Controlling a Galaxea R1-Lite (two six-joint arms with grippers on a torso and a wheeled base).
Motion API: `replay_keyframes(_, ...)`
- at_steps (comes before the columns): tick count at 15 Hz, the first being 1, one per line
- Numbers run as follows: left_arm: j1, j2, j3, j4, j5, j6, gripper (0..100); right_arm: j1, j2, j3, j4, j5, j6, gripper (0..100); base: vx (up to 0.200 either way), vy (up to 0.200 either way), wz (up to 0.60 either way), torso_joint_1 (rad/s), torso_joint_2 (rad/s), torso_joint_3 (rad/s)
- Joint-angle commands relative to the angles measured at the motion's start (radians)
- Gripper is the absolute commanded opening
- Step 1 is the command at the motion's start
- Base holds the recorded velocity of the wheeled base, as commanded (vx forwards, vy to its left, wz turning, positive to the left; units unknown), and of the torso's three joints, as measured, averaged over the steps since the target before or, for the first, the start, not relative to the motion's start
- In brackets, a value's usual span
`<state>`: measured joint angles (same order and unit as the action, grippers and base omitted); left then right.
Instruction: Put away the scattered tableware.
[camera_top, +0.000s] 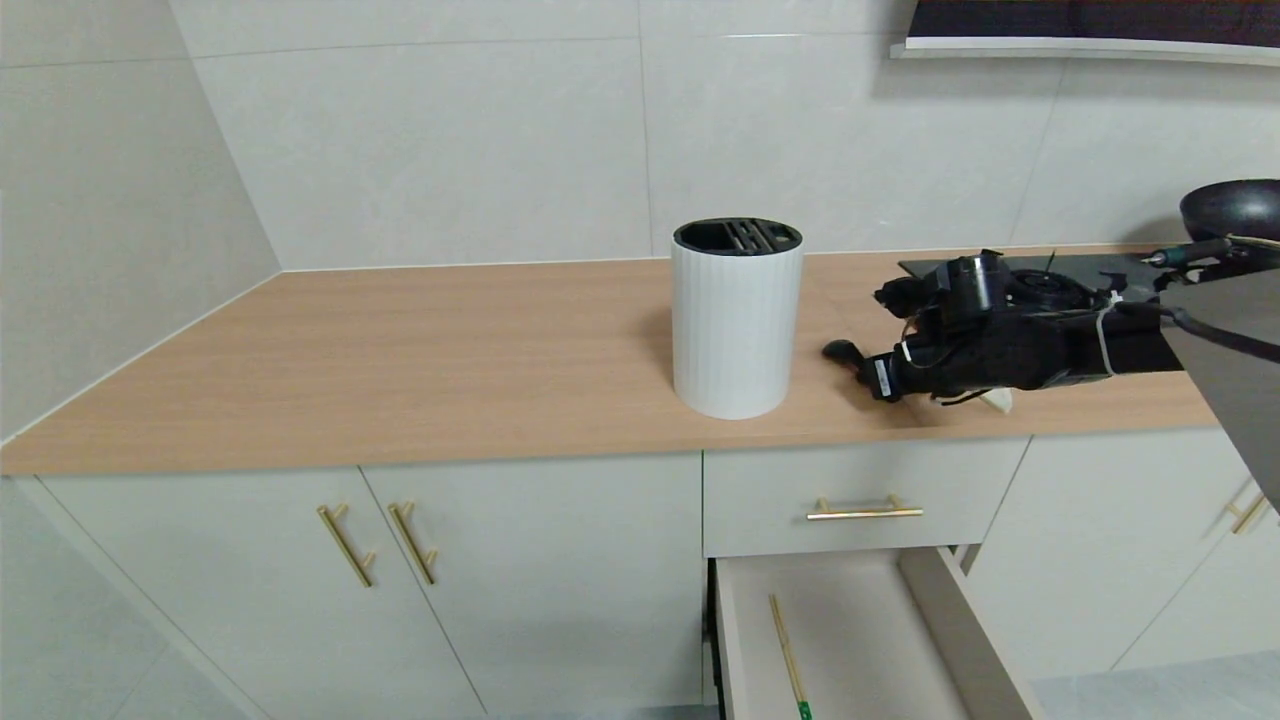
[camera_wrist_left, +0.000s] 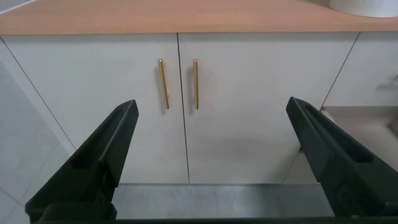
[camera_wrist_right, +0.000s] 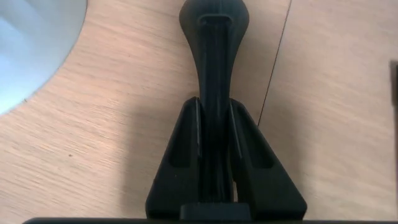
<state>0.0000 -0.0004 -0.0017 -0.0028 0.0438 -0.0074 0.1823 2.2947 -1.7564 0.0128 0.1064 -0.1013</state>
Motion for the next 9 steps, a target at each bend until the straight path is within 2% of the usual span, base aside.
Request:
replay_keyframes(1,0.000,0.000,0.000,0.000,0.001,0.000,100,0.002,-0.116,0.032,0.026,-0.002,0.092,0,0.000,0.000,0.00,0.000,0.00,0.000)
replay_keyframes(3,0.000,0.000,0.000,0.000,0.001,0.000,100,0.002,-0.193,0.069,0.070,-0.002,0.143,0,0.000,0.000,0.00,0.000,0.00,0.000)
replay_keyframes(4,0.000,0.000,0.000,0.000,0.001,0.000,100,0.000,-0.343,0.169,0.127,-0.001,0.206,0,0.000,0.000,0.00,0.000,0.00,0.000)
replay_keyframes(8,0.000,0.000,0.000,0.000,0.001,0.000,100,0.006,-0.650,0.557,0.134,-0.002,0.210,0,0.000,0.000,0.00,0.000,0.00,0.000)
replay_keyframes(9,0.000,0.000,0.000,0.000,0.001,0.001,100,0.008,-0.655,0.564,0.134,-0.002,0.210,0,0.000,0.000,0.00,0.000,0.00,0.000)
